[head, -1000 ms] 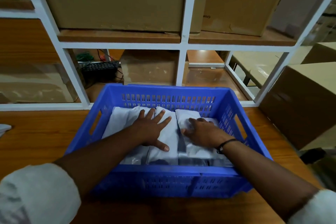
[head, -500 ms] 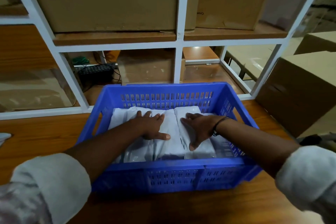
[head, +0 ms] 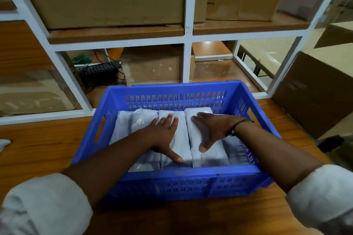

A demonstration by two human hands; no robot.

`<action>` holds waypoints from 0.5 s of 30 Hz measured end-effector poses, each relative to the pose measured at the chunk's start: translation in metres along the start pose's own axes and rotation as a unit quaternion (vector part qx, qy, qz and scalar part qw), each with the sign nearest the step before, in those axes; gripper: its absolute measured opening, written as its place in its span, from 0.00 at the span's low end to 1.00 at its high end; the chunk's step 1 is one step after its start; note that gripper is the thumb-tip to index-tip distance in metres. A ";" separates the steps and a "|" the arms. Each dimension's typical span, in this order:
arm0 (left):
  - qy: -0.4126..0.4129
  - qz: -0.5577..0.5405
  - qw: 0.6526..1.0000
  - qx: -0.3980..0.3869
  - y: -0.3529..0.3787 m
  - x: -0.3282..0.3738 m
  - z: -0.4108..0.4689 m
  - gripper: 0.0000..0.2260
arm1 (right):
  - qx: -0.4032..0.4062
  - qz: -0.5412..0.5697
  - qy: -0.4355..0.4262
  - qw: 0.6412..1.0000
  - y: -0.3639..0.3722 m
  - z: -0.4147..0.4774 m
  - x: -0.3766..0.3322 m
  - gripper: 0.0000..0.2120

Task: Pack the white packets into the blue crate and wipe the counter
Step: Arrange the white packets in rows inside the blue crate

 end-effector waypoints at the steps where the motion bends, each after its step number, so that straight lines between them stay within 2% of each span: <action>1: 0.006 -0.011 1.000 -0.005 0.000 -0.003 0.001 0.65 | -0.004 -0.001 -0.001 1.000 0.001 -0.001 0.002 0.62; 5: 0.024 -0.032 0.999 -0.011 0.000 -0.007 -0.003 0.64 | -0.028 -0.032 0.000 0.999 0.010 0.001 -0.003 0.61; 15: 0.013 -0.025 0.999 0.018 0.008 -0.005 0.003 0.67 | -0.016 -0.071 0.003 0.997 0.008 0.001 -0.013 0.59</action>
Point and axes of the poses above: each hand's wrist, its own z-axis towards the middle knuckle, its own y-axis out of the palm, x = y × z, the point moved 8 cm from there along z, towards the middle knuckle, and after that the axes turned 10 degrees about -z, right-handed, at the moved point
